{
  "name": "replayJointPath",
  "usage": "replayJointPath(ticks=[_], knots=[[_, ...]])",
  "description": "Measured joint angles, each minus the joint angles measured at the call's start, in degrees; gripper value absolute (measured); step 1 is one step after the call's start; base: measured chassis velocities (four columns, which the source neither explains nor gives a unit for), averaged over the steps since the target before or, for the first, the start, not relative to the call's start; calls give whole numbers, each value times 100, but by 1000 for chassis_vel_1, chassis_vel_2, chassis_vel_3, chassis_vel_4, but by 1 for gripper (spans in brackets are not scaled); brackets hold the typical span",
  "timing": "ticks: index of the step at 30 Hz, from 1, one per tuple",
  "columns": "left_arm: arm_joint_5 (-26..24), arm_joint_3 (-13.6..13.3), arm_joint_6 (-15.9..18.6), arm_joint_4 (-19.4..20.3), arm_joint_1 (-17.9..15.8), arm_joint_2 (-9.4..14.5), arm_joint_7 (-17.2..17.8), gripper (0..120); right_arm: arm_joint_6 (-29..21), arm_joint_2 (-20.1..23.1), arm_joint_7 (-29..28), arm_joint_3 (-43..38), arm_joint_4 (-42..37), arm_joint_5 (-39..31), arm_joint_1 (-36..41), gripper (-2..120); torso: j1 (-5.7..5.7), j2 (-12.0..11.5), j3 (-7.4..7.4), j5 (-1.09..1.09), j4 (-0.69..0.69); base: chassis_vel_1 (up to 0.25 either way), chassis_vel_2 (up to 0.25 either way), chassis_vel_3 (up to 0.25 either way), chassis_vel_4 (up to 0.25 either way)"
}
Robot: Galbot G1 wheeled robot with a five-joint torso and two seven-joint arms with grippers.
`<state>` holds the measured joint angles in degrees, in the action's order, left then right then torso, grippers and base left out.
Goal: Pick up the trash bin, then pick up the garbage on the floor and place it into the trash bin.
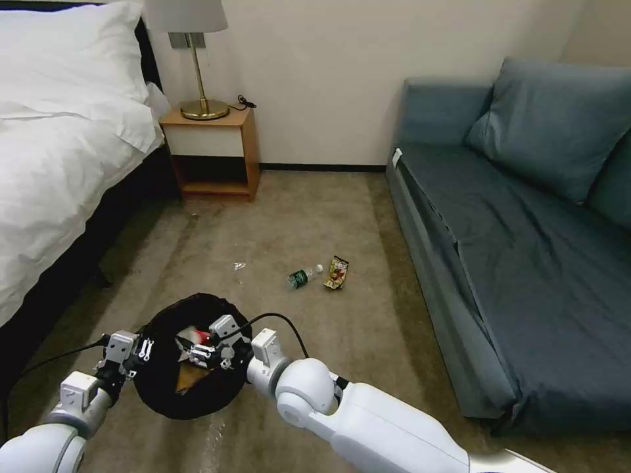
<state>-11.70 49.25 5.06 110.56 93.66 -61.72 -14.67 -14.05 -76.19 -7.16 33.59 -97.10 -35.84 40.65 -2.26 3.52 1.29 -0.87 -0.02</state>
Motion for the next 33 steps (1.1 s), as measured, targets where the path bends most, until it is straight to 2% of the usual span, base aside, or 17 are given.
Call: replayJointPath(ticks=[7,10,13,14,17,18,20,24,33], knots=[[-8,55,-25,-32,-4,26,-4,3,-30,296,-194,-190,-274,-19,-98,99,0,0,0,0,0,0,0,0,0],[-9,81,-46,-56,-5,26,-10,3,-33,370,-224,-228,-321,-27,-132,99,0,0,0,1,0,0,0,0,0],[-19,111,-104,-114,-15,62,-11,3,-52,775,-419,-472,-553,-80,-209,100,0,0,0,1,2,0,0,0,0],[-19,111,-104,-114,-15,62,-11,3,-52,775,-419,-472,-553,-80,-209,100,0,0,0,1,2,0,0,0,0],[-85,112,-116,-5,25,84,48,3,-110,1266,-635,-795,-644,-83,-205,100,0,0,0,2,-1,0,0,0,0],[-85,112,-116,-5,25,84,48,3,-110,1266,-635,-795,-644,-83,-205,100,0,0,0,2,-1,0,0,0,0],[-105,130,-126,49,40,101,73,3,-111,1581,-803,-1069,-636,-79,-139,100,0,0,0,2,-2,0,0,0,0],[-101,158,-160,138,102,106,145,3,-90,1891,-863,-1498,-481,-76,13,100,0,0,0,2,0,0,0,0,0],[-32,194,-246,165,158,73,410,3,-137,2078,-1054,-2182,144,314,582,100,0,0,0,2,0,0,0,0,0]])
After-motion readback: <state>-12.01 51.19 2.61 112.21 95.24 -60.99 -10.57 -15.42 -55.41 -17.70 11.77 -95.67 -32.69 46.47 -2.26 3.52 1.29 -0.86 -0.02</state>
